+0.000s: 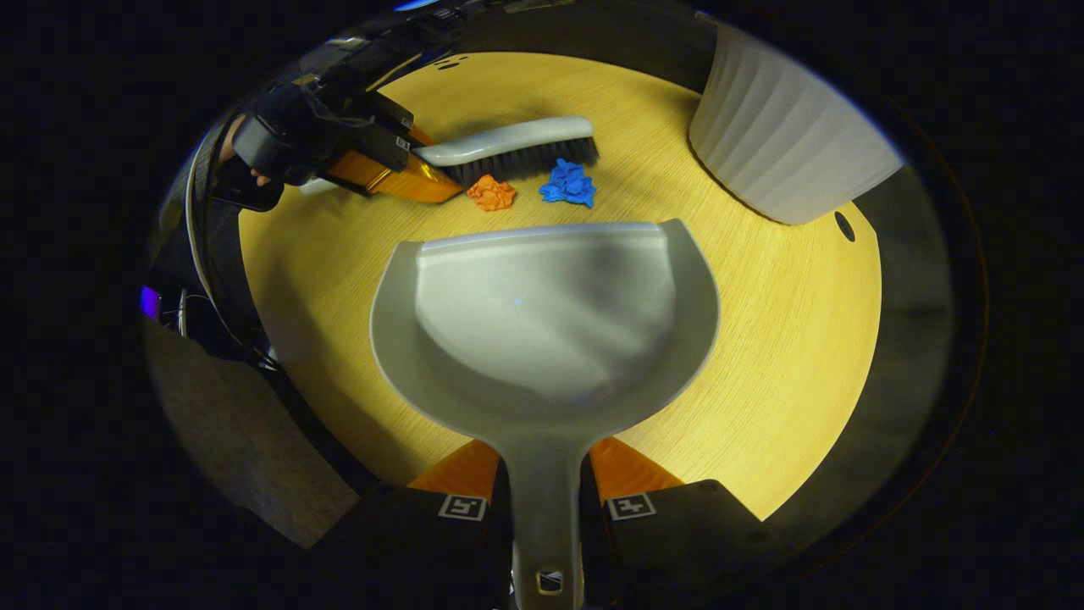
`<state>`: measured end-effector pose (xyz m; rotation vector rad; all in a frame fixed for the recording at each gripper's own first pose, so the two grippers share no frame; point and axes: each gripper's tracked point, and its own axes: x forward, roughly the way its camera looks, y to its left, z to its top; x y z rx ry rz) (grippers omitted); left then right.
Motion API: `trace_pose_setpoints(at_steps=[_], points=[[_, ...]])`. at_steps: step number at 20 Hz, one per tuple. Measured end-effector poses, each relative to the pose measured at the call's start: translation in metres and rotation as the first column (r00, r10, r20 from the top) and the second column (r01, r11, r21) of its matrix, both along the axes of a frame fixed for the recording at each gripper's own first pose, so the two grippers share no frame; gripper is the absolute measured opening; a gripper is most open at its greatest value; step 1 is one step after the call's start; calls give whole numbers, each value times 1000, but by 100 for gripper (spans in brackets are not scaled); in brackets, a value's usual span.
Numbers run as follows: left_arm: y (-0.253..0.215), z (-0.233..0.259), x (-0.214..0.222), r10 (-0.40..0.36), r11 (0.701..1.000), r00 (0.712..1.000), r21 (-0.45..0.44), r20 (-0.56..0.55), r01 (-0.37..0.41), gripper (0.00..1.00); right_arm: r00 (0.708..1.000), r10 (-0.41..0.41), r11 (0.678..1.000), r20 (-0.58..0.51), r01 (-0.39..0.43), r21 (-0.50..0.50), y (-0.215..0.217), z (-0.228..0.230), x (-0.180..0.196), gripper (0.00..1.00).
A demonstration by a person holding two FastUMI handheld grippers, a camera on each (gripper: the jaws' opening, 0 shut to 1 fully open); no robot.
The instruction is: Pick up the small broom and dustpan from the desktop, sweep the trash into the dustpan with the broom, and then empty the trash into the garbage bin.
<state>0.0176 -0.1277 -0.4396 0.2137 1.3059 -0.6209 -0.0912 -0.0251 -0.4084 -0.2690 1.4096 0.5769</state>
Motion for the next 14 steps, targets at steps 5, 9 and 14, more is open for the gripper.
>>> trace_pose_setpoints(at_steps=[5, 9, 14], points=[[-31, 25, -34, -42, 987, 988, -160, -149, 18, 25, 1000, 1, 1000, 23, -1, 11, 0, -9, -2, 37], [-38, 28, -38, -60, 983, 989, -178, -137, 35, 25, 996, -37, 999, 76, 34, 43, 5, -14, -2, 37], [-33, 38, -38, -81, 986, 995, -148, -52, 73, 25, 976, -125, 989, 176, 109, 98, 1, -52, 15, 41]])
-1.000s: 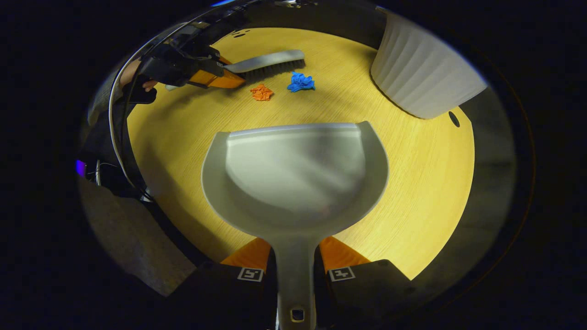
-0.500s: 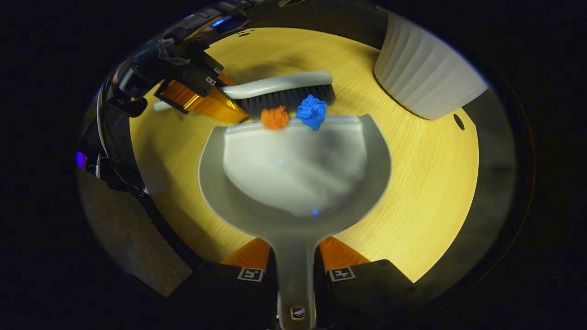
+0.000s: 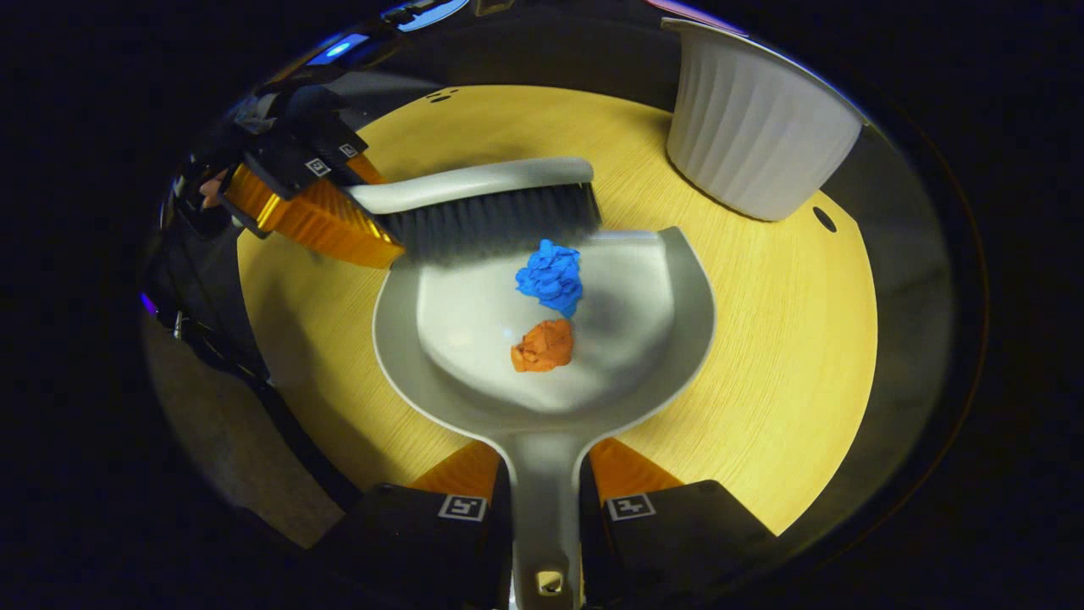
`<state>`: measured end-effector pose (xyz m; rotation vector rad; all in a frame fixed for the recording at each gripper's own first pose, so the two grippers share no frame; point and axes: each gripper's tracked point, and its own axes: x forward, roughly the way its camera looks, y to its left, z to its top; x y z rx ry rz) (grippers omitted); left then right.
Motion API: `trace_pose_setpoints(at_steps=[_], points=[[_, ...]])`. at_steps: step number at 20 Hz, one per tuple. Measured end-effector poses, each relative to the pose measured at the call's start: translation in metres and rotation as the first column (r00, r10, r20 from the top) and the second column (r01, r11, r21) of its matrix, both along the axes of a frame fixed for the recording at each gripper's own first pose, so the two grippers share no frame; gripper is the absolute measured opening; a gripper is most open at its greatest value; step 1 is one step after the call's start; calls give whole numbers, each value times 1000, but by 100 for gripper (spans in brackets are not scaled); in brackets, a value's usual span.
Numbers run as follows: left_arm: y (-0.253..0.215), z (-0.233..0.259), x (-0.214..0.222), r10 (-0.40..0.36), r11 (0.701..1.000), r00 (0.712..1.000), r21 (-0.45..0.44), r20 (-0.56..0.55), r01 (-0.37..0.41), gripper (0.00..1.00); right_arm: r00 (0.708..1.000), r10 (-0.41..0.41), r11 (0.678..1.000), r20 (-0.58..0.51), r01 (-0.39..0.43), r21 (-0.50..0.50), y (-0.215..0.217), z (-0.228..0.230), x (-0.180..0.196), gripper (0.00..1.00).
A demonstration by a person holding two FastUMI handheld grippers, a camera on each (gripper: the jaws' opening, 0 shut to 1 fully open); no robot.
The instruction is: Pick up the small broom and dustpan from the desktop, sweep the trash into the dustpan with the broom, and then empty the trash into the garbage bin.
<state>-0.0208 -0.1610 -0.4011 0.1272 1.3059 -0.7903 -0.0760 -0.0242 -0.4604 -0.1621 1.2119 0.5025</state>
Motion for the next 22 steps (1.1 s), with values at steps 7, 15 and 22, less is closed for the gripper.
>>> trace_pose_setpoints(at_steps=[7, 15, 22], points=[[33, 1, 19, 151, 987, 975, 37, 165, -159, 24, 983, -181, 983, 37, 181, 15, -29, -2, -9, 37], [68, -11, 2, 250, 964, 955, 48, 160, -261, 25, 914, -379, 923, 146, 384, -7, -87, 80, 31, 36], [94, -26, -34, 267, 960, 956, 47, 124, -274, 25, 844, -462, 870, 272, 491, -44, -157, 182, 102, 36]])
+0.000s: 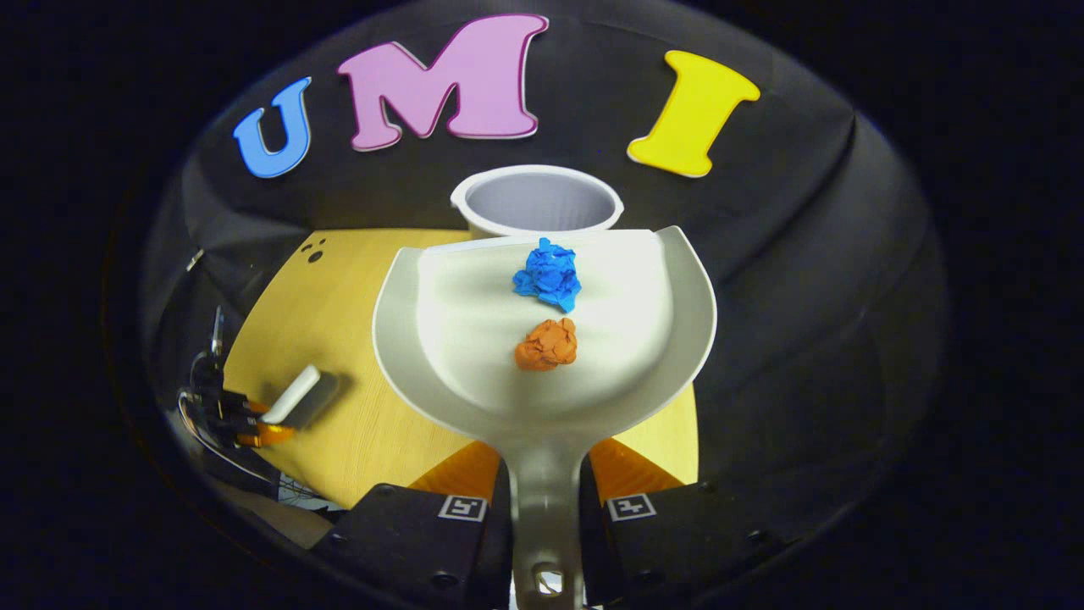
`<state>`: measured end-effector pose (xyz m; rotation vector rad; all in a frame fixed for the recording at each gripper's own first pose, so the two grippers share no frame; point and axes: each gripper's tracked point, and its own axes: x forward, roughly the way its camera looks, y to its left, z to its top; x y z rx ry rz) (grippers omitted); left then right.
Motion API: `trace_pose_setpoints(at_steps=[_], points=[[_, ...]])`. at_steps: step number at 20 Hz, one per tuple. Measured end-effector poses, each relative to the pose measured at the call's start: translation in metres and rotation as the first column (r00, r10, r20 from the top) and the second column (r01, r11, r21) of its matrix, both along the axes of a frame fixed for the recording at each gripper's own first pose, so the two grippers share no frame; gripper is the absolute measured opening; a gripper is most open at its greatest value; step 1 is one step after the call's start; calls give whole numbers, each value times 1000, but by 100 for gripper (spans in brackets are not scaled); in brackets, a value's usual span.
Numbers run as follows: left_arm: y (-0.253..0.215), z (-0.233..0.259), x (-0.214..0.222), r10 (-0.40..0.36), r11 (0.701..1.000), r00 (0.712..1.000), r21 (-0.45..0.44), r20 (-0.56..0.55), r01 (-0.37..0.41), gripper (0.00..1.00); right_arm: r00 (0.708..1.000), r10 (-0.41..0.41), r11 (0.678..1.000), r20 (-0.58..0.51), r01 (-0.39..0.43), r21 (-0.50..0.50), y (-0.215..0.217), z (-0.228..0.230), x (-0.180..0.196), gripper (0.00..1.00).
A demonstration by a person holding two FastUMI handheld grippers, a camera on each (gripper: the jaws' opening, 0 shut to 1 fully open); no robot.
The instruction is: Pick up the small broom and dustpan from the desktop, sweep the trash into the dustpan with the broom, and then empty the trash into the garbage bin.
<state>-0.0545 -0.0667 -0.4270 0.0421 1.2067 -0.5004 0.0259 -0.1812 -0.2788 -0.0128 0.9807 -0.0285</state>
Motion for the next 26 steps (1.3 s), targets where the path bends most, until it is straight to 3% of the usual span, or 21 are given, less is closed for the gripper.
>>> trace_pose_setpoints(at_steps=[4, 5, 6, 13, 19, 20, 23, 24, 26], points=[[11, -7, -16, 18, 1000, 1000, -4, -14, -18, 24, 999, -42, 996, -13, 41, -75, -43, 12, 50, 37], [14, -9, -17, 22, 1000, 1000, -3, -16, -22, 24, 999, -43, 995, -22, 41, -96, -49, 13, 60, 41], [19, -10, -18, 28, 1000, 1000, -1, -13, -28, 25, 999, -37, 992, -35, 33, -119, -54, 14, 70, 37], [31, -13, -18, 75, 997, 997, -16, -16, -75, 25, 984, 71, 955, -163, -114, -275, -71, 14, 137, 36], [38, -17, -14, 114, 993, 993, -22, -37, -115, 25, 906, 169, 895, -387, -305, -325, -73, 9, 164, 36], [38, -18, -13, 122, 992, 992, -20, -41, -123, 25, 895, 171, 891, -412, -319, -323, -73, 11, 166, 40], [39, -19, -10, 137, 990, 989, -16, -50, -138, 25, 875, 171, 881, -453, -342, -326, -76, 6, 177, 31], [38, -20, -9, 138, 990, 989, -16, -49, -139, 25, 868, 172, 879, -466, -349, -326, -75, 7, 181, 36], [36, -21, -7, 147, 989, 988, -13, -54, -148, 25, 857, 173, 878, -485, -357, -319, -76, 8, 183, 36]])
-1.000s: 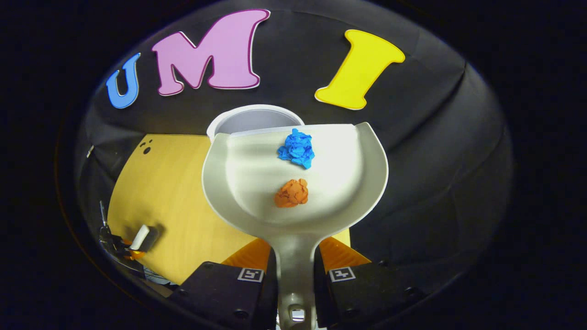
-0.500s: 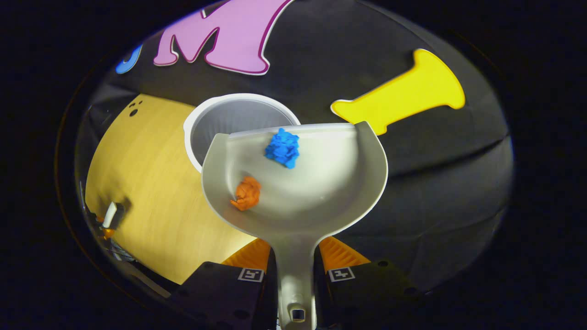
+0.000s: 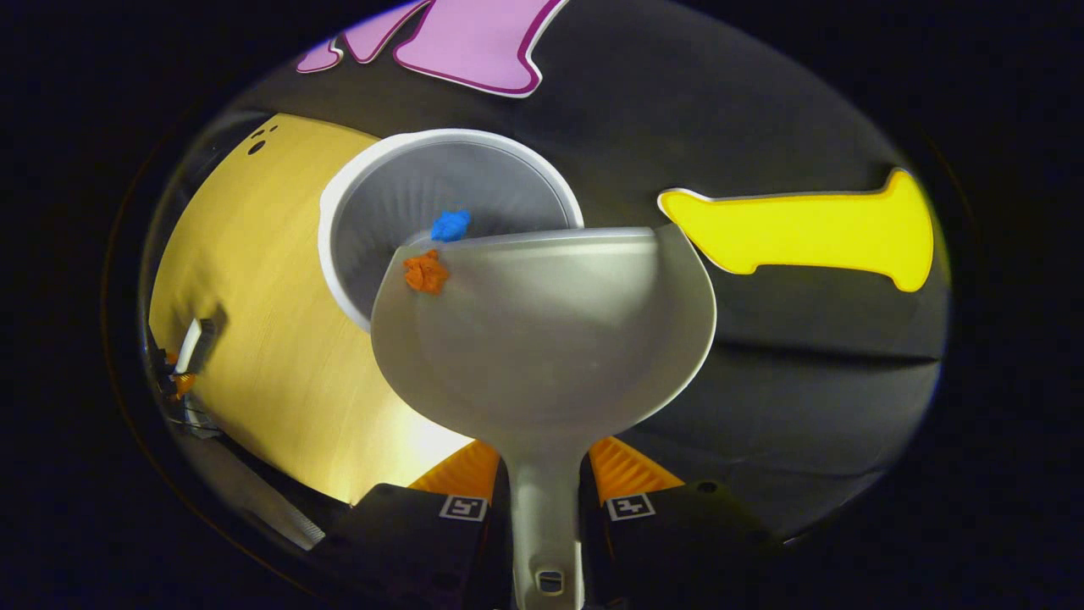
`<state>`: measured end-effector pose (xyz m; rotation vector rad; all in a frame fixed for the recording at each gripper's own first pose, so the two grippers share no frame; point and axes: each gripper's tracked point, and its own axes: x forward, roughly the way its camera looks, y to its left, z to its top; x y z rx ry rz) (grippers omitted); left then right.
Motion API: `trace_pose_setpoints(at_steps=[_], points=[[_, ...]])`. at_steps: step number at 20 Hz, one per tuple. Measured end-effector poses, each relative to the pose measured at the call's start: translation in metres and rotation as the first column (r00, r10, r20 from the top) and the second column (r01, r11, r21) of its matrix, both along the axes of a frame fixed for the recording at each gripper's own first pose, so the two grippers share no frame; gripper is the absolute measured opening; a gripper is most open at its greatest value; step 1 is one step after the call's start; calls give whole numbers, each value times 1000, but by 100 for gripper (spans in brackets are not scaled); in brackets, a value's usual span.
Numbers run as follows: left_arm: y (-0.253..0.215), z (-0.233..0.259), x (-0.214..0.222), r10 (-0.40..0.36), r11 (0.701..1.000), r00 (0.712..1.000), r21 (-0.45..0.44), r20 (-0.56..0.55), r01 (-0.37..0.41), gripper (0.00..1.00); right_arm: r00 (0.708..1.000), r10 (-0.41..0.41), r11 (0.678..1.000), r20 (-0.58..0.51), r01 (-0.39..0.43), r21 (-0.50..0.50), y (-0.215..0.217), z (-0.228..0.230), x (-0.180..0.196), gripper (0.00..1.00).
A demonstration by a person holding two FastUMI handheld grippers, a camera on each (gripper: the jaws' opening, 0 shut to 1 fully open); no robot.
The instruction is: Pick up the small broom and dustpan from the desktop, sweep the trash into the dustpan with the broom, and then empty the trash into the garbage bin.
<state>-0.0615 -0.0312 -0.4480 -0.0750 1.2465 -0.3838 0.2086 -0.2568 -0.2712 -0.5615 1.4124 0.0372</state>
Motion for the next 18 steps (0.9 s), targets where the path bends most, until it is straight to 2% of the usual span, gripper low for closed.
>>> trace_pose_setpoints(at_steps=[5, 7, 8, 9, 10, 11, 12, 15, 16, 18], points=[[-5, -1, 1, 7, 1000, 1000, -5, -11, -7, 25, 1000, 4, 1000, -20, -3, 7, 3, -1, 2, 36], [-5, -1, 1, 3, 1000, 1000, -1, -11, -3, 25, 999, 34, 999, -23, -34, 12, 8, 0, 3, 36], [-5, -2, 0, 6, 1000, 1000, -3, -13, -6, 25, 998, 49, 999, -33, -49, 7, 10, 1, 3, 40], [-5, -2, -1, 9, 1000, 1000, -2, -13, -9, 25, 998, 59, 998, -34, -59, -7, 9, 4, 4, 36], [-5, -2, -1, 12, 1000, 1000, 0, -13, -12, 25, 997, 66, 997, -33, -67, -26, 8, 6, 6, 41], [-5, -2, 0, 15, 1000, 1000, 1, -10, -15, 25, 997, 76, 996, -28, -77, -55, 5, 9, 7, 36], [-5, -3, -1, 17, 1000, 1000, -1, -9, -17, 25, 996, 87, 993, -34, -90, -72, 3, 8, 9, 36], [-5, -2, -1, 22, 1000, 1000, -4, -9, -22, 25, 996, 88, 995, -28, -89, -44, 9, 8, 9, 36], [-5, -3, -2, 24, 1000, 1000, -6, -11, -24, 25, 995, 92, 994, -25, -93, -58, 7, 10, 10, 32], [-6, -3, -3, 21, 1000, 1000, -8, -12, -21, 25, 994, 106, 992, -18, -107, -62, 6, 10, 12, 36]])
